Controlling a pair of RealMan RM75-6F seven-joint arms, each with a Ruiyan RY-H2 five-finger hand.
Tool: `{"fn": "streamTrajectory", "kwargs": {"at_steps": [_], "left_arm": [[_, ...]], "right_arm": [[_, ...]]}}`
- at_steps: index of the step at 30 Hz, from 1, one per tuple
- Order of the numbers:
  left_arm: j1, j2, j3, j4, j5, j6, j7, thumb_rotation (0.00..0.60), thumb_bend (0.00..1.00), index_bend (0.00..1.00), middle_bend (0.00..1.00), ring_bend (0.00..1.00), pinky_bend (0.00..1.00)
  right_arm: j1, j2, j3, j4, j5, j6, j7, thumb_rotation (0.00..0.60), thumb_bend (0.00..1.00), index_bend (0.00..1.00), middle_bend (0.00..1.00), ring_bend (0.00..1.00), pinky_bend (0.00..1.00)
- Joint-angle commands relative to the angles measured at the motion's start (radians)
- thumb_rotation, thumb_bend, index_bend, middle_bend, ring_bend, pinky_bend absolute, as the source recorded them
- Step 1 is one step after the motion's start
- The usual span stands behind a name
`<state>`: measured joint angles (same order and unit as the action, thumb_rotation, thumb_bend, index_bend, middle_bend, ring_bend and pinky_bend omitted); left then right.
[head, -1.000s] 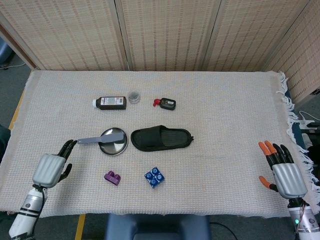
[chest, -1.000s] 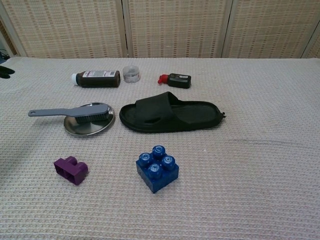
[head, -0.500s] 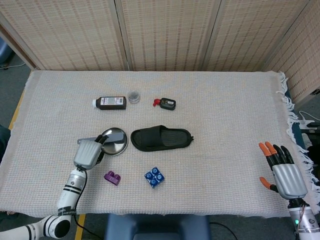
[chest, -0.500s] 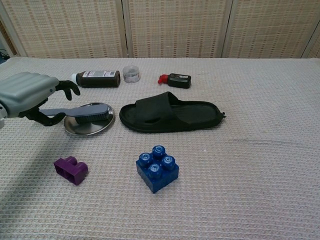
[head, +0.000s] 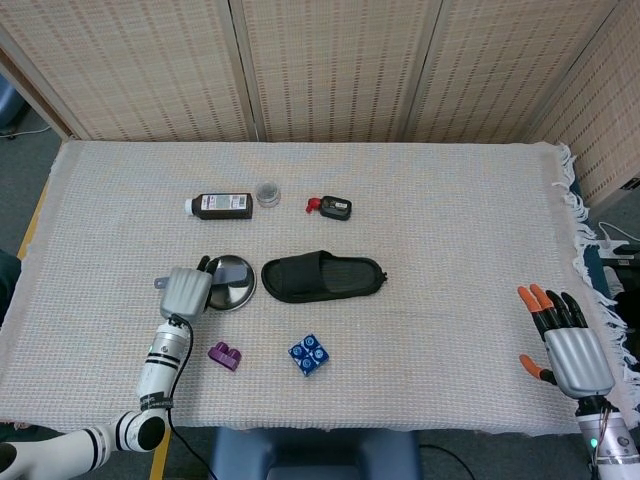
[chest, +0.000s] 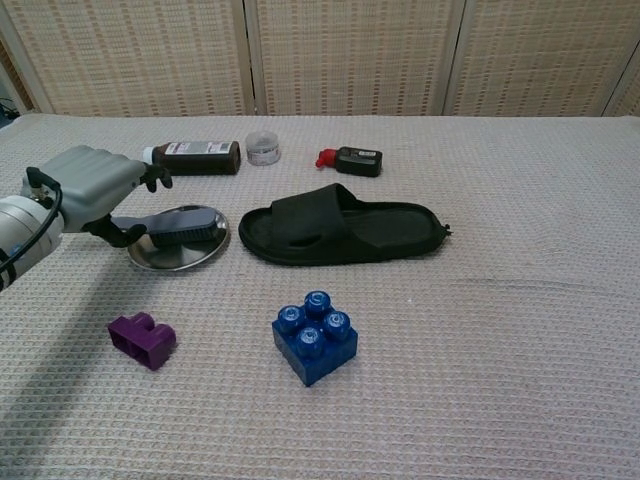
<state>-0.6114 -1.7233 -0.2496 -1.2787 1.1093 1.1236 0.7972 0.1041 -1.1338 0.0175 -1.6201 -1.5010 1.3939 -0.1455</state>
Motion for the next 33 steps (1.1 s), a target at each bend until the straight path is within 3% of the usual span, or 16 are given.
{"fn": "streamTrajectory", "kwargs": {"at_steps": [1,20,28,33], "left_arm": [[-0.019,-0.022,0.002,0.035,-0.031,-0.018,0.017,0.600,0.40,0.19,0.23,0.94,1.00],[-0.091,-0.135,0.026,0.242,-0.005,-0.020,-0.017,0.600,0.37,0.29,0.32,0.93,1.00],[-0.100,-0.149,0.021,0.264,-0.028,-0.033,-0.006,0.600,0.37,0.29,0.32,0.93,1.00],[-0.104,-0.155,0.027,0.284,-0.011,-0.022,-0.024,0.600,0.38,0.35,0.40,0.92,1.00]], "right_arm": [[0.000,0.000,0.000,0.000,0.001,-0.001,-0.001,0.600,0.12,0.00,0.00,0.00,0.00],[0.003,0.004,0.000,-0.005,0.014,-0.015,-0.003,0.600,0.12,0.00,0.00,0.00,0.00],[0.003,0.010,-0.003,-0.007,0.012,-0.016,0.005,0.600,0.12,0.00,0.00,0.00,0.00],[0.003,0.011,-0.004,-0.008,0.013,-0.019,0.005,0.600,0.12,0.00,0.00,0.00,0.00]]}}
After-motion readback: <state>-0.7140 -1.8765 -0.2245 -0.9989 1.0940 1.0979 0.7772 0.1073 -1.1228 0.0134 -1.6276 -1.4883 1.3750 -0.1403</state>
